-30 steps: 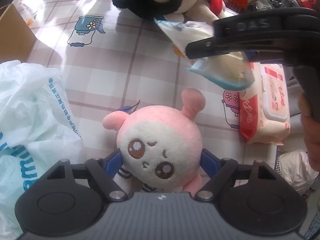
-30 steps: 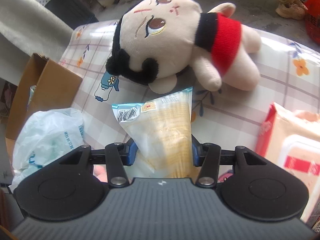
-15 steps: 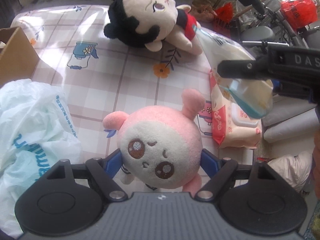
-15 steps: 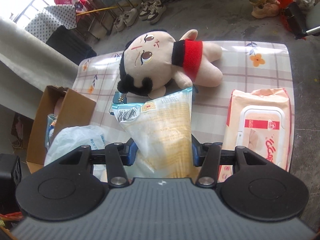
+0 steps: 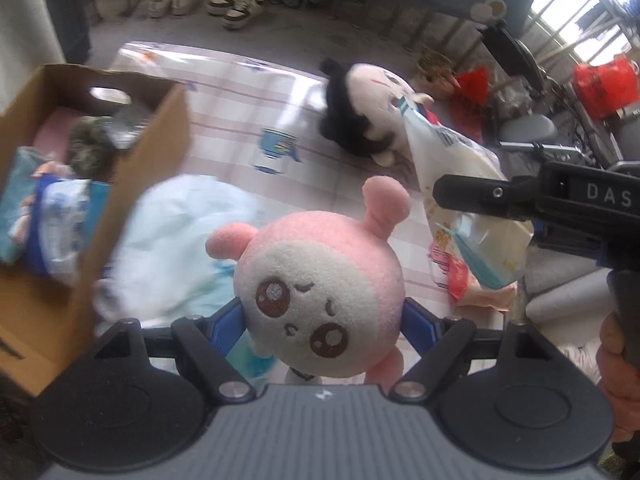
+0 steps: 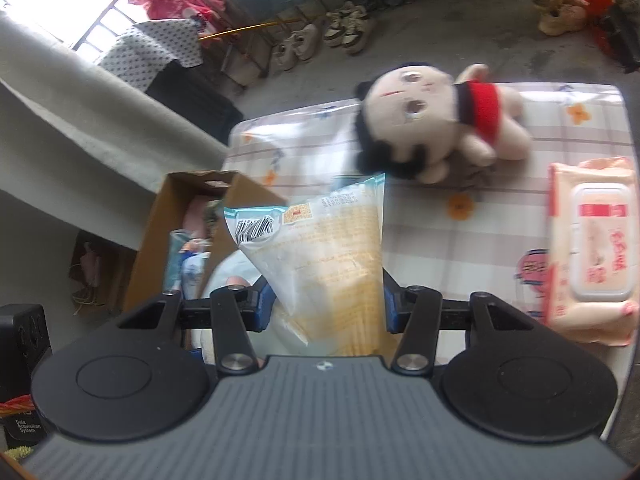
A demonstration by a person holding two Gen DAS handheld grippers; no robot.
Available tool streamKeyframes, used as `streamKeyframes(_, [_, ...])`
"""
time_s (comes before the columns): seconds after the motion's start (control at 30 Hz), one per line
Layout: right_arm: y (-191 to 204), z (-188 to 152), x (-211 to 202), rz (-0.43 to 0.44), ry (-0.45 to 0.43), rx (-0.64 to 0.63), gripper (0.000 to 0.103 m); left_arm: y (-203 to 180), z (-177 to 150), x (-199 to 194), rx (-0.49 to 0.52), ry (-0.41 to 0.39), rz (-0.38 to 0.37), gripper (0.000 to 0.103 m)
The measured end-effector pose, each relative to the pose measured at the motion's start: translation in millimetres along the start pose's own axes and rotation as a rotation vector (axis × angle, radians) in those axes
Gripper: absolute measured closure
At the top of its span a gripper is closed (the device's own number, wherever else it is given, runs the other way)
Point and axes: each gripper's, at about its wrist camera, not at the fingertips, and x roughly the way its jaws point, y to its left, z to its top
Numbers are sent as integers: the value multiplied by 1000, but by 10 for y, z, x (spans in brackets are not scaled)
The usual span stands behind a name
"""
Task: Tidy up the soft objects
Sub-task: 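Carry the bunny and the clear bag together over the cardboard box, then open the left tool to drop the bunny while the right tool releases the clear bag into the box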
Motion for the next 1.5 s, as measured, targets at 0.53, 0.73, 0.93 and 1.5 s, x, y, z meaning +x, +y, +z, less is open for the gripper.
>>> streamKeyframes(0.53, [2298,-160,1058,218,85,-116,54,2211,4,-914,-247,-52,233,20])
streamKeyframes(0.73, [2719,-293,1689,177,161,-128,54,2947,122,-587,-316,2,259,20])
streamKeyframes(0.93, [2907,-403,2202,93,220,-168,54,3400,207,-201,-310,52,252,20])
streamKeyframes(1.5, [3329,-935,2941,-108,491,-738,54,3877,265,471,-304,168,243,19])
